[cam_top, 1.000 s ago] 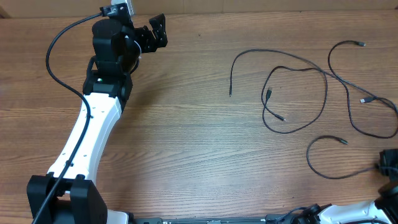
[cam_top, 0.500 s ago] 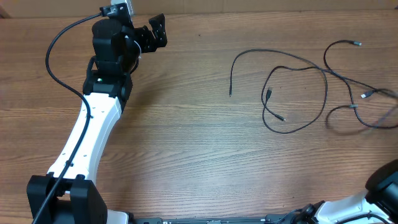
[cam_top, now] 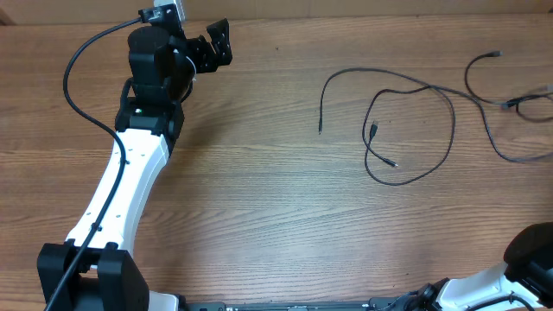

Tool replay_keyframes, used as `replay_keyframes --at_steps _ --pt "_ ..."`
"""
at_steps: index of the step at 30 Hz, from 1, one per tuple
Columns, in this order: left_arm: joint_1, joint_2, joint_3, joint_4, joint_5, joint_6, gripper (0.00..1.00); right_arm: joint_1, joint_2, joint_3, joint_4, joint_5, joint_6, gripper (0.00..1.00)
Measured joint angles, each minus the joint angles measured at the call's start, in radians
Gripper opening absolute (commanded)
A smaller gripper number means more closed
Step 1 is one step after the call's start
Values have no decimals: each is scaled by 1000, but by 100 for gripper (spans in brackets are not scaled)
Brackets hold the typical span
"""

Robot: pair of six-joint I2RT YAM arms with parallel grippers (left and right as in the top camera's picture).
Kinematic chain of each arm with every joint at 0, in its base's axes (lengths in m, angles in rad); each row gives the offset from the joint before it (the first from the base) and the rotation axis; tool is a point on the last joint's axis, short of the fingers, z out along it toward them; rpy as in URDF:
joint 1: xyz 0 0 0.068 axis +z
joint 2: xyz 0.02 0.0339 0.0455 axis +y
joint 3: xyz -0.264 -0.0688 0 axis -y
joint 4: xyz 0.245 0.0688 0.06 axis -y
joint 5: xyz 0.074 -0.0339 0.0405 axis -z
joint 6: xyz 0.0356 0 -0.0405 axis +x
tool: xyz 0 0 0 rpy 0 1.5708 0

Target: Untangle cables

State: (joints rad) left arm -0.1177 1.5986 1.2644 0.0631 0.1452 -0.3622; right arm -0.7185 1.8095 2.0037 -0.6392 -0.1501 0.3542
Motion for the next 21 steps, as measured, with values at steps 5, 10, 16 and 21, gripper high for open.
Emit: replay_keyframes --at_steps 5,10,16,21 --pt "0 0 0 0 0 0 100 1 0 0 117 0 23 4" --pt "0 0 0 0 0 0 100 9 0 0 225 22 35 4" --pt "0 0 0 0 0 -1 100 16 35 12 249 54 37 4" --pt "0 0 0 0 0 -5 100 27 161 18 174 54 38 4"
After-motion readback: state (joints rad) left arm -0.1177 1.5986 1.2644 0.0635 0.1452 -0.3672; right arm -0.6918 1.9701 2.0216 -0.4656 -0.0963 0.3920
